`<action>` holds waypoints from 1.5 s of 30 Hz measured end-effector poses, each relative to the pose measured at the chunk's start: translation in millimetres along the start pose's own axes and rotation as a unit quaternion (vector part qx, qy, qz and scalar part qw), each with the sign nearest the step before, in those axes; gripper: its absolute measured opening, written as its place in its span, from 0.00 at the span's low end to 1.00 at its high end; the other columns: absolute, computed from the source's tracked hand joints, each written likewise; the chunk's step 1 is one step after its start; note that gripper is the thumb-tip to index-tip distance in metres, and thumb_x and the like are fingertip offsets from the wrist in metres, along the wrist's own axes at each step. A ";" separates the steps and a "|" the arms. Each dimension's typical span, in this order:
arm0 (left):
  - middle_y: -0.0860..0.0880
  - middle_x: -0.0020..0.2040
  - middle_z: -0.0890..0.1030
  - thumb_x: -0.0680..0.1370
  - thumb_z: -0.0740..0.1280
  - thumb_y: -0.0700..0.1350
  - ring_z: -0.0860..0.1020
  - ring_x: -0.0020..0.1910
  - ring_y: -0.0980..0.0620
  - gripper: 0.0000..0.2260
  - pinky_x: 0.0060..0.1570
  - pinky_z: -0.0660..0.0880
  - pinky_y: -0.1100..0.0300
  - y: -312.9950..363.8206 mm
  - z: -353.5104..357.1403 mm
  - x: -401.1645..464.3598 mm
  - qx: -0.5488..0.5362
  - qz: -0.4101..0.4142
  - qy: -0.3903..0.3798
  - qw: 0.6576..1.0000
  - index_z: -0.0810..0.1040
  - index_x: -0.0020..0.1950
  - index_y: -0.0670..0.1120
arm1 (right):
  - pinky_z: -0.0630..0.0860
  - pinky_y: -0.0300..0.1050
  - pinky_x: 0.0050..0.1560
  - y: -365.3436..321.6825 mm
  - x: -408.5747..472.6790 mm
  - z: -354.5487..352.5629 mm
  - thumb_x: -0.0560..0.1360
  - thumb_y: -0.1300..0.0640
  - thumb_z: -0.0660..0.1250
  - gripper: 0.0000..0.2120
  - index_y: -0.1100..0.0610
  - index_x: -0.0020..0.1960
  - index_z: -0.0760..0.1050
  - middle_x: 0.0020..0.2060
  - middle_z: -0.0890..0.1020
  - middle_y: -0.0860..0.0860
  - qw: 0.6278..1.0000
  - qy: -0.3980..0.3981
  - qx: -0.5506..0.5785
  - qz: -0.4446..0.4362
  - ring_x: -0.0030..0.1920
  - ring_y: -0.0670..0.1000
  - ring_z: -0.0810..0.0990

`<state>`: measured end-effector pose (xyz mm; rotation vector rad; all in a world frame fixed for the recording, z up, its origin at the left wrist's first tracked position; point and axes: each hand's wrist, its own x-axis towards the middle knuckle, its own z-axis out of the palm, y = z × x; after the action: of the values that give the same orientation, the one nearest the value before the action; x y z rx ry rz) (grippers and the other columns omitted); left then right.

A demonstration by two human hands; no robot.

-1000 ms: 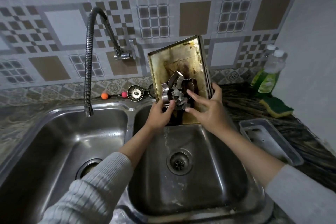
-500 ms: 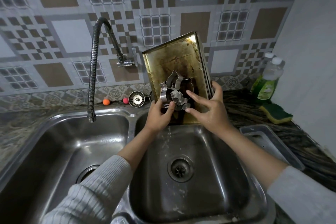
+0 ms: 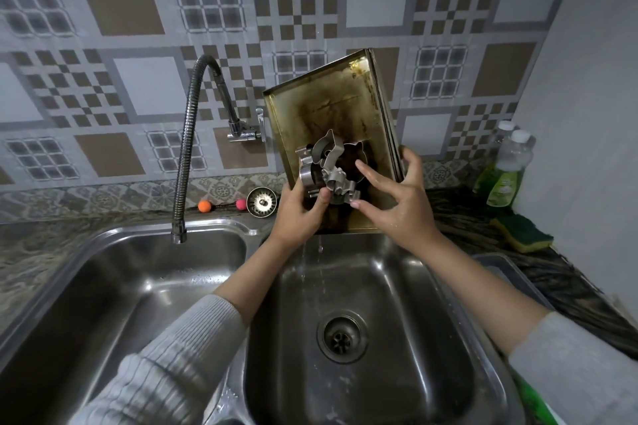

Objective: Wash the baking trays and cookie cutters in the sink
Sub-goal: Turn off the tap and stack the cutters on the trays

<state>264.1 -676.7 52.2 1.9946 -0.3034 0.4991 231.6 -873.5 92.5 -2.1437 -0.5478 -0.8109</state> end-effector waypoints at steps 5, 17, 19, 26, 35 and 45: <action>0.47 0.65 0.73 0.72 0.55 0.69 0.66 0.68 0.50 0.31 0.66 0.64 0.56 9.8 -7.2 0.9 0.036 -0.004 -0.023 0.999 0.72 0.68 0.52 | 0.48 0.28 0.67 -1.5 -6.7 5.1 0.66 0.54 0.77 0.33 0.43 0.67 0.67 0.72 0.57 0.58 0.999 0.011 0.022 0.035 0.72 0.48 0.51; 0.48 0.65 0.74 0.73 0.54 0.71 0.69 0.67 0.49 0.31 0.67 0.67 0.45 4.1 -4.8 12.2 0.038 -0.007 -0.043 0.998 0.70 0.68 0.54 | 0.46 0.16 0.60 0.8 -1.4 5.1 0.67 0.54 0.77 0.33 0.43 0.67 0.67 0.71 0.57 0.58 0.999 0.025 0.016 0.036 0.74 0.54 0.53; 0.48 0.64 0.75 0.73 0.55 0.71 0.69 0.67 0.49 0.31 0.67 0.67 0.46 4.0 -5.3 14.1 0.035 -0.004 -0.047 0.998 0.70 0.68 0.54 | 0.46 0.16 0.60 0.5 -0.2 4.6 0.67 0.54 0.77 0.33 0.43 0.67 0.67 0.72 0.57 0.59 0.999 0.025 0.015 0.041 0.74 0.56 0.53; 0.47 0.63 0.75 0.72 0.55 0.70 0.68 0.66 0.50 0.31 0.65 0.66 0.53 11.6 -10.2 16.0 0.051 0.014 -0.045 0.998 0.69 0.69 0.53 | 0.51 0.33 0.67 -5.6 3.1 2.2 0.67 0.53 0.77 0.33 0.42 0.67 0.67 0.73 0.56 0.59 0.999 0.020 0.011 0.050 0.75 0.56 0.53; 0.47 0.64 0.73 0.73 0.55 0.70 0.69 0.66 0.48 0.30 0.67 0.67 0.47 10.9 -12.9 20.4 0.058 0.008 -0.045 0.997 0.68 0.68 0.56 | 0.54 0.41 0.69 -8.2 6.7 1.9 0.68 0.53 0.76 0.32 0.43 0.68 0.68 0.72 0.56 0.58 0.998 0.014 0.005 0.054 0.74 0.57 0.52; 0.47 0.63 0.73 0.71 0.54 0.72 0.69 0.65 0.49 0.33 0.65 0.67 0.51 19.0 -15.8 24.7 0.043 0.009 -0.034 0.998 0.68 0.69 0.54 | 0.51 0.30 0.66 -13.4 17.7 -3.1 0.68 0.52 0.76 0.31 0.43 0.67 0.69 0.71 0.57 0.57 0.999 0.019 -0.011 0.028 0.74 0.54 0.53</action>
<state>274.6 -671.2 85.1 2.0981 -0.3473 0.4628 234.8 -865.6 113.2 -2.1508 -0.4591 -0.8278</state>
